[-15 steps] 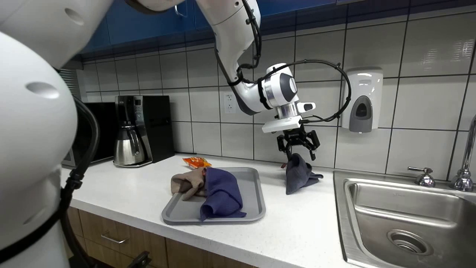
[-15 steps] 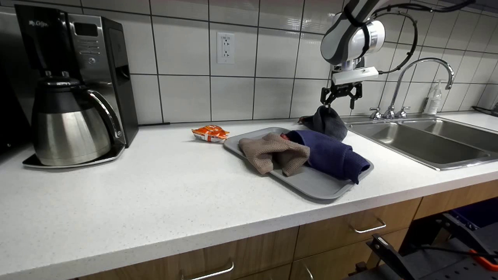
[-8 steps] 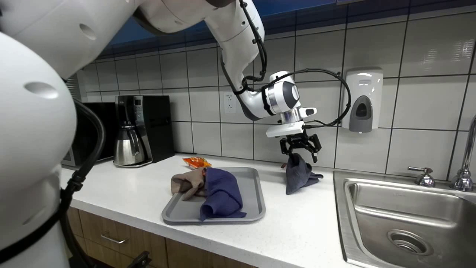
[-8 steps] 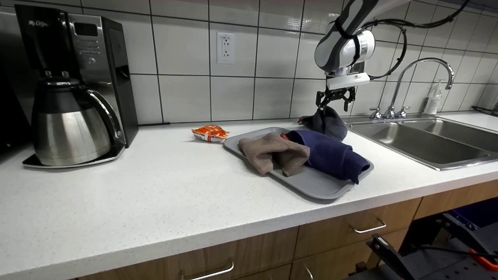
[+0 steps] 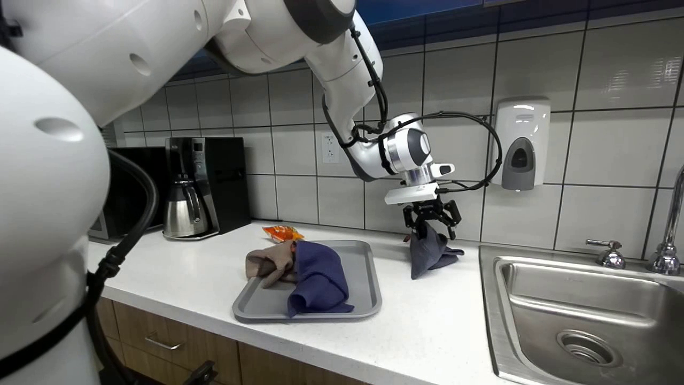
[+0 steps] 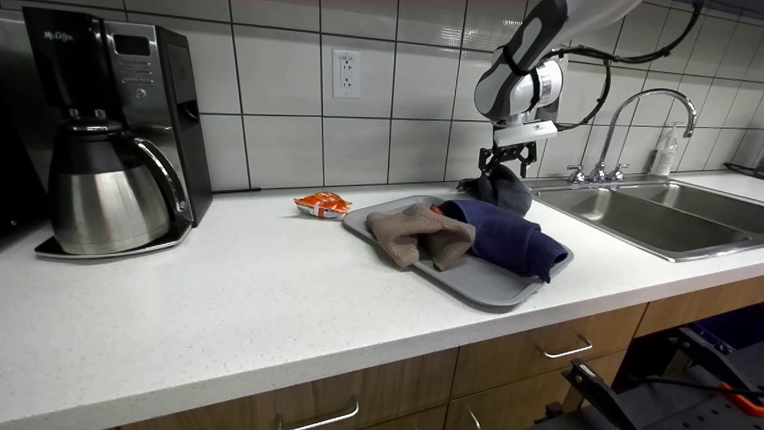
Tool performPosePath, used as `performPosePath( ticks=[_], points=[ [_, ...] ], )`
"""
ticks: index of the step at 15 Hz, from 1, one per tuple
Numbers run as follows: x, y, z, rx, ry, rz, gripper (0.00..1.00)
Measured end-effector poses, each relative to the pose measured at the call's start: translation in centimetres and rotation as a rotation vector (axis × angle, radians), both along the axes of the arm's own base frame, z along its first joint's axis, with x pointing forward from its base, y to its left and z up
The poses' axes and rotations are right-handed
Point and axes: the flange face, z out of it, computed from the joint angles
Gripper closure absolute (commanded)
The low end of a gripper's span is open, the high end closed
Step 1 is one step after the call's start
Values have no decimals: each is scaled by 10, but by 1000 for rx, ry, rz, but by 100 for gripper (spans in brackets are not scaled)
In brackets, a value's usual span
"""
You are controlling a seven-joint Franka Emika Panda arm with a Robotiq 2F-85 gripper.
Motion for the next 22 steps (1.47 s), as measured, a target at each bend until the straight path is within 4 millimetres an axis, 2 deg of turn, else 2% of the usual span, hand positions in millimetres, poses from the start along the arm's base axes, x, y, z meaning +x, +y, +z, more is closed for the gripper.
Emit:
performPosePath(
  ticks=[2, 3, 5, 13, 14, 22],
  points=[
    [3, 0, -5, 2, 8, 4, 0],
    [5, 0, -7, 3, 12, 5, 25],
    [7, 1, -10, 3, 20, 11, 34],
    [5, -4, -11, 3, 30, 14, 97],
    [5, -6, -11, 3, 31, 13, 100],
    [1, -24, -5, 4, 24, -8, 99]
  ],
)
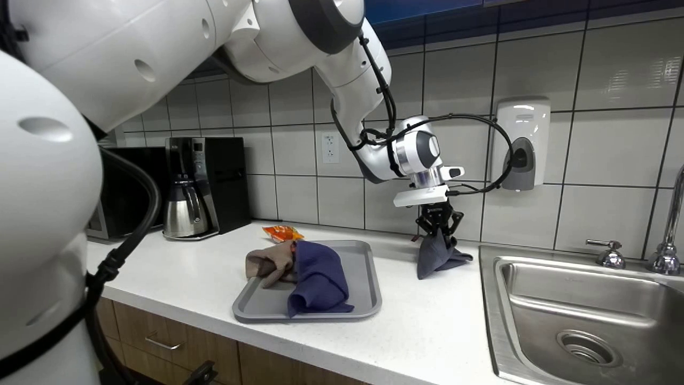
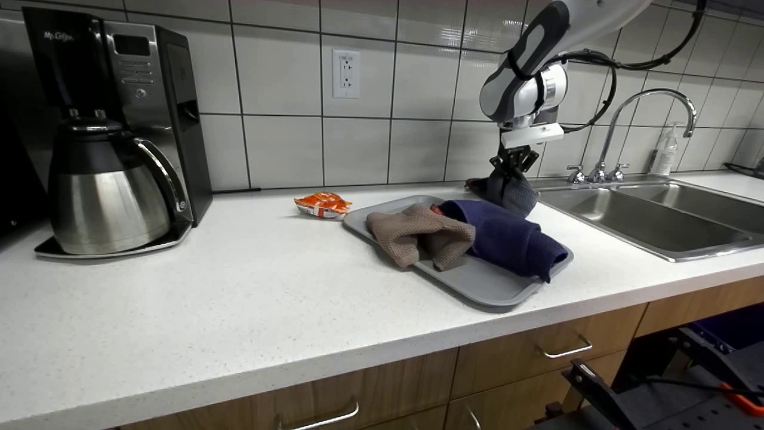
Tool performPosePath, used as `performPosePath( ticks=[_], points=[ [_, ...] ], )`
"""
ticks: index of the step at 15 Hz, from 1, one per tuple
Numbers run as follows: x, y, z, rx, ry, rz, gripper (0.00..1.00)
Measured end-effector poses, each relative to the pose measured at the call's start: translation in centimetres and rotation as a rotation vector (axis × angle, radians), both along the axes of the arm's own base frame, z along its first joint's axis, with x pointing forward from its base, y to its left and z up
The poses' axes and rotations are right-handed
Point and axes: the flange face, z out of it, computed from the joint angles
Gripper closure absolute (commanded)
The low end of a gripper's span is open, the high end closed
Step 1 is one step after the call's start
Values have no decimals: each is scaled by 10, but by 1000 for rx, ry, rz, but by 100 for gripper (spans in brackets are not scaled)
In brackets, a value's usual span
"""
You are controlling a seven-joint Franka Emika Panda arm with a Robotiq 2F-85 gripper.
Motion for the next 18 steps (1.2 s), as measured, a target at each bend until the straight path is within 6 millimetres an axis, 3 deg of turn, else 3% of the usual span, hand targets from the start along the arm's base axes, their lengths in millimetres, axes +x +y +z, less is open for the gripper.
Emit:
performPosePath(
  ticks=[8, 18],
  points=[
    [-7, -1, 44, 14, -47, 27, 99],
    [-38, 36, 83, 53, -116, 135, 99]
  ],
)
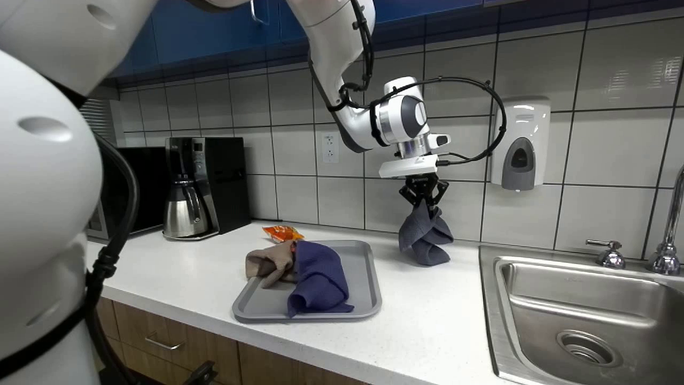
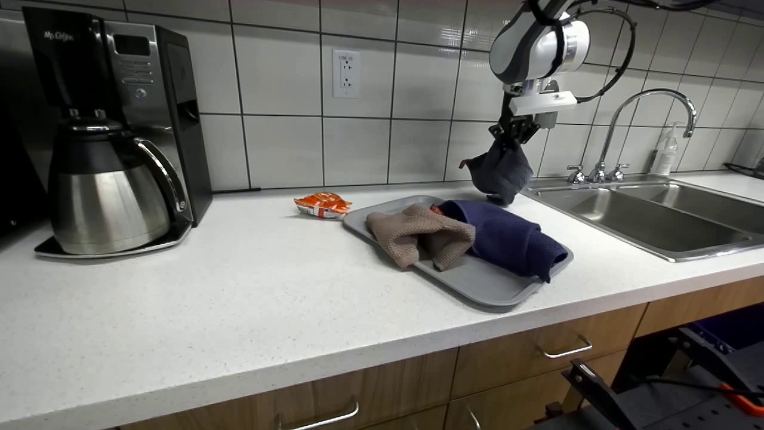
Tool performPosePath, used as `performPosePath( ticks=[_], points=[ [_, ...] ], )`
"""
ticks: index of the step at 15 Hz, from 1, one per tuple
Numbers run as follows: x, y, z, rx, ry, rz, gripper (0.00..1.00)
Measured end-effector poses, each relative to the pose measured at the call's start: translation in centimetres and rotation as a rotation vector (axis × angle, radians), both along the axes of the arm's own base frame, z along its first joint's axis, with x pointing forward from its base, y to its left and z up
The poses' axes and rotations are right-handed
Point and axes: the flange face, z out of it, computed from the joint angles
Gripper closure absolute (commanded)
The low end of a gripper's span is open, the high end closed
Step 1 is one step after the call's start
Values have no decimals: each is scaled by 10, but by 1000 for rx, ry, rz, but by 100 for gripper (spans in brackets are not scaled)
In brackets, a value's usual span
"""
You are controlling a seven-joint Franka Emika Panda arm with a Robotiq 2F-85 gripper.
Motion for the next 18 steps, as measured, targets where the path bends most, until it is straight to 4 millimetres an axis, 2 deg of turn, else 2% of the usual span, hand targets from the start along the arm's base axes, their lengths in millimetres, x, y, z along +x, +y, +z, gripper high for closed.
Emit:
performPosePath(
  ticks=[11, 18],
  points=[
    [-51, 56, 16, 32, -17, 156, 99],
    [-74, 110, 20, 66, -19, 279, 99]
  ],
)
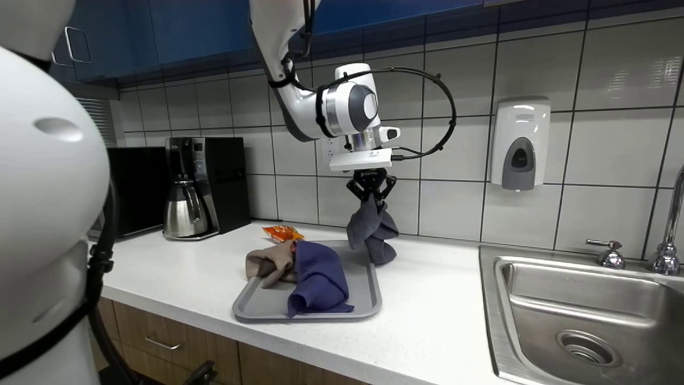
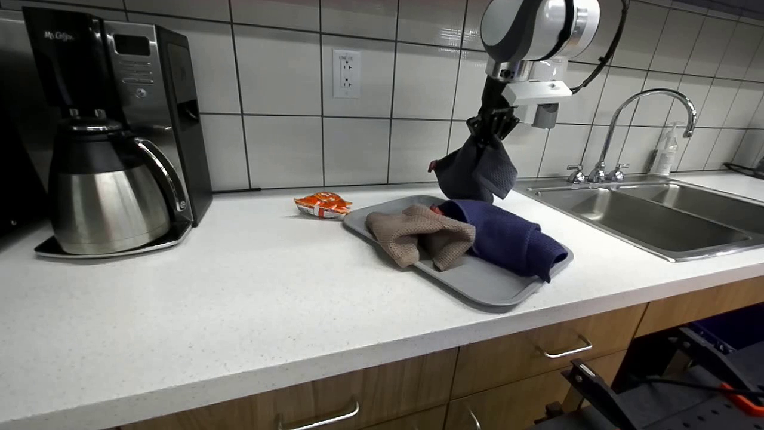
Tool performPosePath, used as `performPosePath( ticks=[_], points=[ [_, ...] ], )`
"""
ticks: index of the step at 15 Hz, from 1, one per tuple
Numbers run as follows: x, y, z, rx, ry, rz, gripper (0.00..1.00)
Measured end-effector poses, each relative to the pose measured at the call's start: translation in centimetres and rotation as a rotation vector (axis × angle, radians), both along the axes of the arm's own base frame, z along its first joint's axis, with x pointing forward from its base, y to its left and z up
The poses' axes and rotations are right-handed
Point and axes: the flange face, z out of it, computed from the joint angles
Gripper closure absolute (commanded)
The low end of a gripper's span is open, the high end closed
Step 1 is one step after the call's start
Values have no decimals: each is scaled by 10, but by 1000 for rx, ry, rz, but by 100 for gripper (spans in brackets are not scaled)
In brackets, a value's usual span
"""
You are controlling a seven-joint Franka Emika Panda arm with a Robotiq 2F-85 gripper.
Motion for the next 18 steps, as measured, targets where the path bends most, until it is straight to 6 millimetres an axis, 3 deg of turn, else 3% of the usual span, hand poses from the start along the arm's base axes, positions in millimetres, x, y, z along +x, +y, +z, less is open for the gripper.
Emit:
performPosePath(
  ticks=[8, 18],
  points=[
    [-27, 60, 19, 43, -5, 141, 99],
    [-45, 82, 29, 67, -10, 200, 99]
  ],
)
